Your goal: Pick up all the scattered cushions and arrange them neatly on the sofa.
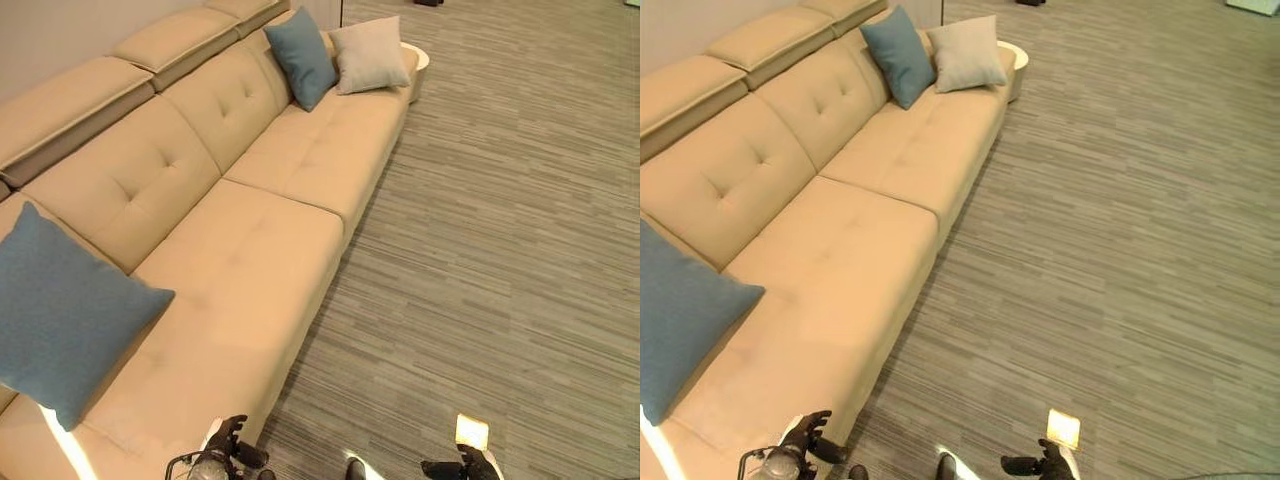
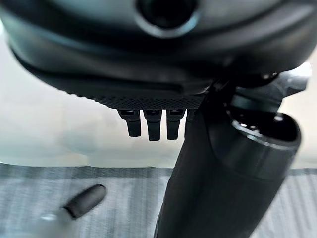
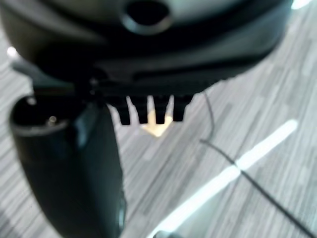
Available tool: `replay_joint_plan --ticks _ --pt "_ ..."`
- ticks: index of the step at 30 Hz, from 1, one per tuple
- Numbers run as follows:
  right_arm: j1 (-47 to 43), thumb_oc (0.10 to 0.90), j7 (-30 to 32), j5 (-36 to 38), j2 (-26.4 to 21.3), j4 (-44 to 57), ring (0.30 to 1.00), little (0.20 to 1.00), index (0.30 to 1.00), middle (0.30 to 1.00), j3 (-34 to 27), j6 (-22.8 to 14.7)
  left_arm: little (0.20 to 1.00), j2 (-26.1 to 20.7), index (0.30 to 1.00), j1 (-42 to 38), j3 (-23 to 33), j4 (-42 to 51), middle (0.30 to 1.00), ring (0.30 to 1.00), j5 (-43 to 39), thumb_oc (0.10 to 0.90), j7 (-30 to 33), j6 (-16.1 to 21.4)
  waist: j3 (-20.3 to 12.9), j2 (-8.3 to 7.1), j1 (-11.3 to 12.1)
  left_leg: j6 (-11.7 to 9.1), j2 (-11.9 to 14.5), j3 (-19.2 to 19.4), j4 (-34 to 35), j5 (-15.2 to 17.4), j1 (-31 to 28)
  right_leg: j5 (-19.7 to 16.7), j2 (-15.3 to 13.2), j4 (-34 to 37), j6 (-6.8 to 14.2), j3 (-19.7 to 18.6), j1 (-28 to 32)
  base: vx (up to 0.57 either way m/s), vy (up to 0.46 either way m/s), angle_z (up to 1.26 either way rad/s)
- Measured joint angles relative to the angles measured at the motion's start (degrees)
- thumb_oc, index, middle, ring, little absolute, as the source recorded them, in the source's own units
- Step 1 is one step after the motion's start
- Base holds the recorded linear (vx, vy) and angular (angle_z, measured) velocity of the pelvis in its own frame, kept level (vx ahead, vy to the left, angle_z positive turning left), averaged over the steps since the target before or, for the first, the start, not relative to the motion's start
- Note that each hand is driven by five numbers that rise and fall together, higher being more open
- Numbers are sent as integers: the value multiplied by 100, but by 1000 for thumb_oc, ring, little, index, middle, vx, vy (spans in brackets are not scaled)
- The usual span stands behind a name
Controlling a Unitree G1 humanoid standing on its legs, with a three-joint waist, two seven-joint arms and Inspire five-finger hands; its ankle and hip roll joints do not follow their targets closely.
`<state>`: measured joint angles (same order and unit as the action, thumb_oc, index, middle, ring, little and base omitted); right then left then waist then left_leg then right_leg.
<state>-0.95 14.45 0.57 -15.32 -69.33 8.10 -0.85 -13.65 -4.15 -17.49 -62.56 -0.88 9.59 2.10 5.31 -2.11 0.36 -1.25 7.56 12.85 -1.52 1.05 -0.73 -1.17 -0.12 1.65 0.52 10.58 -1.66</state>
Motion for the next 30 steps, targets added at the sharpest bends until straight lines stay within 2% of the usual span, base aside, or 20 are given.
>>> replay_joint_plan --ticks 3,4,6,7,9,10,11,12,14,16,18,20,22,23,24,25,27,28,29,30 --pt "88 800 7 14 7 -7 900 900 900 900 -6 -5 900 33 900 -15 -10 -14 900 900 -12 800 -2 -1 12 44 -125 -106 48 11 -70 -44 8 6 14 44 -16 4 6 -64 -177 -5" --pt "93 800 12 27 20 -16 900 900 900 900 -14 -12 900 43 900 -23 -28 -34 900 900 -15 800 3 -2 53 64 -123 -288 59 -14 -338 -19 104 68 -21 -5 -66 -17 -2 -1 -110 -16" --pt "133 800 3 28 42 -60 900 900 900 900 6 -12 900 71 900 -1 -22 -50 900 900 -18 800 6 -7 113 41 -110 -289 83 -66 -853 -30 274 62 -65 24 -92 -41 48 13 -136 -37" --pt "79 800 6 28 45 -215 900 900 900 900 2 -19 900 121 900 32 -27 -232 900 900 -18 800 3 6 185 47 -99 -317 62 -126 -1622 -45 538 60 -127 37 -115 -170 101 48 -101 -50" --pt "46 800 11 28 30 -222 900 900 900 900 6 -20 900 119 900 -2 46 -264 900 900 -109 800 -10 -9 264 1 -99 -472 34 -431 -2338 -107 937 -49 -206 107 -287 -322 222 98 -73 -31" --pt "79 800 37 32 1 -231 900 900 900 900 8 -10 900 129 900 2 28 -250 900 900 -115 800 11 7 269 49 -113 -463 -56 -614 -2392 55 1021 -88 -213 173 -343 -374 266 218 -47 -21" --pt "94 800 88 51 -33 -268 900 900 900 900 18 11 900 188 900 -26 -5 -253 900 900 -118 800 16 7 301 72 -104 -384 -365 -911 -1958 124 1044 -108 -270 233 -379 -480 242 199 -28 -20" --pt "86 800 95 60 -34 -320 900 900 900 900 28 9 900 220 900 -45 -9 -261 900 900 -123 800 11 0 301 73 -106 -391 -534 -1013 -1492 109 1047 -110 -307 276 -381 -512 229 205 -7 -25" --pt "51 800 92 70 -23 -431 900 900 900 900 20 20 900 260 900 -60 -13 -258 900 900 -123 800 10 0 315 91 -107 -333 -714 -1011 -467 -77 1015 -133 -269 381 -400 -599 239 194 -5 -19" --pt "28 800 110 77 -45 -450 900 900 900 900 -30 19 900 281 900 -96 -24 -253 900 900 -125 800 7 1 393 152 -106 -395 -741 -1024 58 -276 980 -123 -147 401 -386 -704 273 284 50 -38" --pt "-2 800 114 85 -58 -450 900 900 900 900 -89 20 900 287 900 -95 26 -257 900 900 -127 800 7 -4 384 243 -10 -373 -682 -1029 292 -265 841 -102 -42 401 -356 -1006 280 254 85 -90" --pt "-74 800 114 89 -81 -430 900 900 900 900 -59 -12 900 286 900 -72 7 -246 900 900 -125 800 11 -15 384 285 47 -173 -673 -964 309 -344 632 30 -44 296 -204 -1129 277 224 89 -107" --pt "-85 800 110 87 -48 -399 900 900 900 900 -52 -17 900 257 900 -65 -4 -177 900 900 -122 800 7 -13 425 260 42 239 -685 -640 275 -471 447 290 -185 -276 89 -883 174 163 63 -66" --pt "-81 800 95 78 -37 -405 900 900 900 900 -52 -3 900 251 900 -103 -17 -167 900 900 -121 800 12 -46 445 235 -6 288 -708 -594 334 -420 326 393 -233 -767 241 -926 21 109 38 -51" --pt "-125 800 87 75 -38 -393 900 900 900 900 -51 21 900 230 900 -120 -46 -149 900 900 -121 800 16 -67 487 321 12 325 -657 -506 454 -485 180 669 -253 -1942 548 -913 -554 24 20 -23" --pt "-102 800 87 75 -11 -341 900 900 900 900 -20 20 900 185 900 -156 -49 -99 900 900 -120 800 25 -69 481 284 -43 360 -687 -458 438 -480 150 928 -347 -2693 789 -875 -894 66 40 -13" --pt "-134 800 86 66 122 -331 900 900 900 900 77 34 900 -7 900 -277 -48 55 900 900 -124 800 85 -61 560 84 -56 477 -854 -375 329 -318 96 831 -550 -3679 1076 -871 -1457 151 36 -5" --pt "-184 800 84 61 135 -266 900 900 900 900 102 34 900 -41 900 -338 -44 58 900 900 -126 800 120 -71 587 53 -79 530 -837 -366 316 -269 78 768 -673 -3921 1085 -711 -1583 232 -21 -28" --pt "-264 800 88 20 123 -159 900 900 900 900 92 28 900 -38 900 -374 -36 59 900 900 -128 800 141 -67 662 169 -107 571 -790 -284 510 -241 -116 890 -933 -3832 881 -14 -1576 263 -80 -45" --pt "-345 800 94 -12 123 -174 900 900 900 900 103 38 900 -35 900 -352 11 42 900 900 -132 800 149 -67 685 223 -106 546 -774 -207 576 -237 -221 932 -981 -3405 787 199 -1506 347 -187 -49"
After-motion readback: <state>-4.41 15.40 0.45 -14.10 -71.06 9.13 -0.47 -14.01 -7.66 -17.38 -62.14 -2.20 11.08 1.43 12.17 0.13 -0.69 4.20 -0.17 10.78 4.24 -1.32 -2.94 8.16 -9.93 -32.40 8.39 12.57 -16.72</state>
